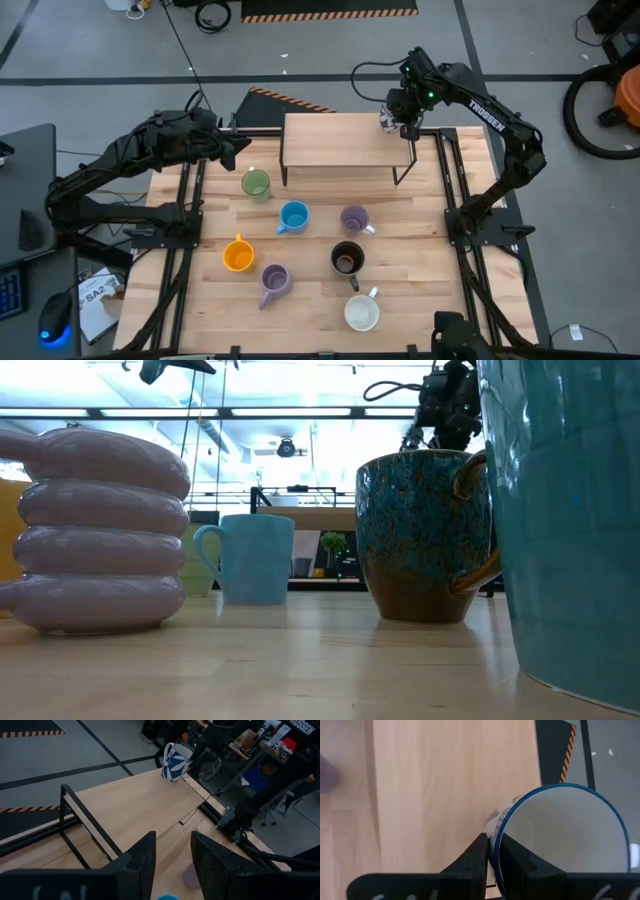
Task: Place coffee mugs
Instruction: Put the blue patterned mug on the shelf
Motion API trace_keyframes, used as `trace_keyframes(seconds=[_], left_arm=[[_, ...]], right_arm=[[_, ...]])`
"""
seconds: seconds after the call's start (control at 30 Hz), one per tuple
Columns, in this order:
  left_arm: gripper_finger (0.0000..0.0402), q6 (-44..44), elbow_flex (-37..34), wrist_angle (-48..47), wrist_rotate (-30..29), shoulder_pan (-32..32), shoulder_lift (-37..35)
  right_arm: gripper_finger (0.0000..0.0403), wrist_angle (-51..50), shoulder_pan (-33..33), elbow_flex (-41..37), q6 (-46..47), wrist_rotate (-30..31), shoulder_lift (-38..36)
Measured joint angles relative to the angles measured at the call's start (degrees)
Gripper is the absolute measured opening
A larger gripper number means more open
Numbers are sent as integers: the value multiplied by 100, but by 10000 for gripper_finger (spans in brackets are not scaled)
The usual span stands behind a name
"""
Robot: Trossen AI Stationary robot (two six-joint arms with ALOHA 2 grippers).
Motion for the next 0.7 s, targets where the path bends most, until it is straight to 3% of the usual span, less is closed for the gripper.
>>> trace_keyframes(seconds=[0.7], left_arm=[[128, 0, 0, 271, -26, -2, 0]], right_arm=[[52, 178, -191, 0, -105, -186, 0]])
